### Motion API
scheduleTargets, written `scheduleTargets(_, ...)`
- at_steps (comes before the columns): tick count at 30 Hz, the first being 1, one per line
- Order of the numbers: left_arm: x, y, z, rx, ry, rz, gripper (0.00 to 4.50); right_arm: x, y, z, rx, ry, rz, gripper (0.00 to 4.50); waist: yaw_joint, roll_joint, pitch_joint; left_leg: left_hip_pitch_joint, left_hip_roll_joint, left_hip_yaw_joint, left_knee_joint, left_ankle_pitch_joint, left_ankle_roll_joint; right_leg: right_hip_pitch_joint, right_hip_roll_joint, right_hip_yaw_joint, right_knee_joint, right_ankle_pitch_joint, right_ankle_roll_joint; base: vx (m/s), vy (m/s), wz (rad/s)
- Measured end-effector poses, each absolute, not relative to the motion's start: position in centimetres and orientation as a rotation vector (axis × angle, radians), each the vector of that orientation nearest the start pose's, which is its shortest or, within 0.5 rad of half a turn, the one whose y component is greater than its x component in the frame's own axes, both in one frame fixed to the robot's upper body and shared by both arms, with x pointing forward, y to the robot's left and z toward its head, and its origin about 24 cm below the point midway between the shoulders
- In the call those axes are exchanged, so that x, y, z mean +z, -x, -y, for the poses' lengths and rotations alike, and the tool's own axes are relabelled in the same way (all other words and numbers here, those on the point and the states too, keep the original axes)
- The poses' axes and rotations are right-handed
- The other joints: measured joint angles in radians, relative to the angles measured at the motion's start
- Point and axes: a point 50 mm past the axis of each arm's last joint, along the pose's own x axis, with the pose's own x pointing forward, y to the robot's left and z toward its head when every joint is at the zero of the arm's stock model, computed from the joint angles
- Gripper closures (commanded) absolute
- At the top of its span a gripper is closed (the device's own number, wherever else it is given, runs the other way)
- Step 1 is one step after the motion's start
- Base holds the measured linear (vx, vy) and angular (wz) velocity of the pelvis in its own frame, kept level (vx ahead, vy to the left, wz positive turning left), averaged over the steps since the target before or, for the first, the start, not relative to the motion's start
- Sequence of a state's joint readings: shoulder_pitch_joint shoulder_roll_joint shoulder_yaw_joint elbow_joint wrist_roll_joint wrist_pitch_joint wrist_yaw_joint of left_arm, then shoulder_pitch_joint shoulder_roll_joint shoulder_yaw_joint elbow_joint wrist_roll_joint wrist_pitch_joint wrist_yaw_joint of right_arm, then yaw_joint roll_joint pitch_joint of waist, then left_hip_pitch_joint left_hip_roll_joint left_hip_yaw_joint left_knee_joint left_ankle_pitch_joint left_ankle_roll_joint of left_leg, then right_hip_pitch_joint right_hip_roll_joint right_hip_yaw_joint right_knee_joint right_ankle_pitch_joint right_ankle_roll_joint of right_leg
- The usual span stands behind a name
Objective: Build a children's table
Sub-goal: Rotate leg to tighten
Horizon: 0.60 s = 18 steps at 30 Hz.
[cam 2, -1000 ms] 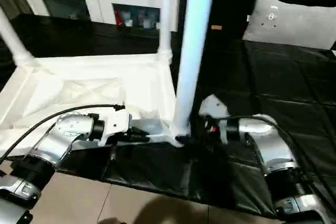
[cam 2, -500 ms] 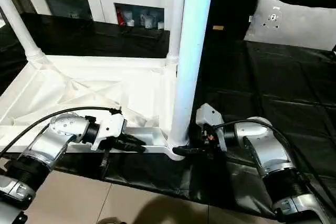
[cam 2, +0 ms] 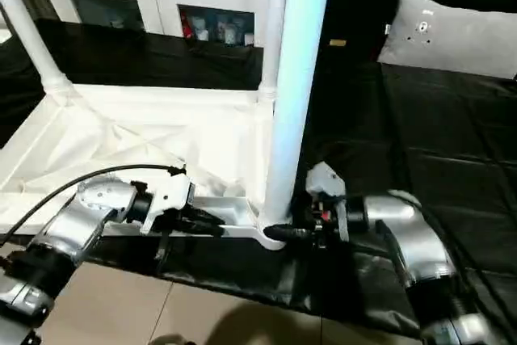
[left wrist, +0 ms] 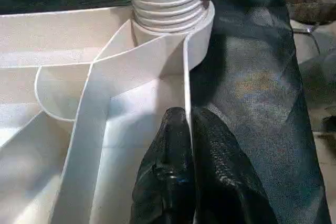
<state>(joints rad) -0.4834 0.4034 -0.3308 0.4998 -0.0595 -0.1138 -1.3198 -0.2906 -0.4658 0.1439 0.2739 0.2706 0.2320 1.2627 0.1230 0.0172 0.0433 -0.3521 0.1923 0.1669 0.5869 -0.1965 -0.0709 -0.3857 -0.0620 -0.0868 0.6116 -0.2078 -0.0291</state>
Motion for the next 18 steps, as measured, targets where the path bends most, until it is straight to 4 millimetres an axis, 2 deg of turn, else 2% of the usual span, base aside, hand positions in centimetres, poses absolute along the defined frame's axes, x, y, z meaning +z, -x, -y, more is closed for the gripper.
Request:
scheduleTargets(2, 4.4, -28.8, -12.7, -1.5, -0.425, -0.293, 4.5, 4.3, -26.6, 17.0, 1.246, 0.019, -0.364, 1.83, 0.0, 0.0, 0.0, 0.001, 0.0, 0.0, 0.0, 0.0, 0.0, 0.002, 0.0, 0.0, 0.0, 0.0, 0.0, 0.0, 0.0, 0.0)
scheduleTargets(6, 4.0, -29.2, -12.0, -1.375, -0.39, -0.305, 4.5, 3.9, -27.5, 16.5, 1.071, -0.014, -0.347, 1.84, -0.013, 0.0, 0.0, 0.003, 0.0, 0.001, 0.0, 0.001, -0.001, 0.005, 0.0, 0.0, 0.0, -0.001, 0.004, 0.0, 0.0, 0.0)
scheduleTargets(8, 3.9, -29.7, -11.3, -1.265, -0.382, -0.307, 4.5, 3.7, -28.6, 15.6, 0.92, -0.038, -0.321, 1.84, -0.03, 0.0, 0.0, 0.003, 0.0, 0.001, 0.001, 0.002, -0.003, 0.005, 0.0, 0.0, 0.001, -0.001, 0.004, 0.0, 0.0, 0.0)
scheduleTargets(11, 3.8, -30.4, -8.8, -1.099, -0.391, -0.285, 4.5, 3.6, -30.8, 14.5, 0.669, -0.055, -0.301, 1.84, -0.053, 0.0, 0.0, 0.004, -0.001, 0.002, 0.001, 0.002, -0.003, 0.004, -0.001, 0.001, -0.001, 0.0, 0.005, 0.0, 0.0, 0.0)
scheduleTargets(14, 3.9, -30.9, -6.9, -0.992, -0.395, -0.272, 4.5, 3.6, -32.2, 13.7, 0.492, -0.08, -0.291, 1.84, -0.058, 0.0, 0.0, 0.003, -0.001, 0.002, 0.0, 0.002, -0.003, 0.004, -0.001, 0.002, -0.001, 0.0, 0.005, 0.0, 0.0, 0.0)
scheduleTargets(18, 4.1, -31.4, -5.5, -0.923, -0.406, -0.256, 4.5, 3.9, -33.1, 13.2, 0.373, -0.103, -0.271, 1.84, -0.056, 0.001, -0.001, 0.0, -0.001, 0.002, -0.004, 0.002, -0.003, 0.001, -0.001, 0.001, -0.001, 0.002, 0.002, 0.0, 0.0, 0.0)
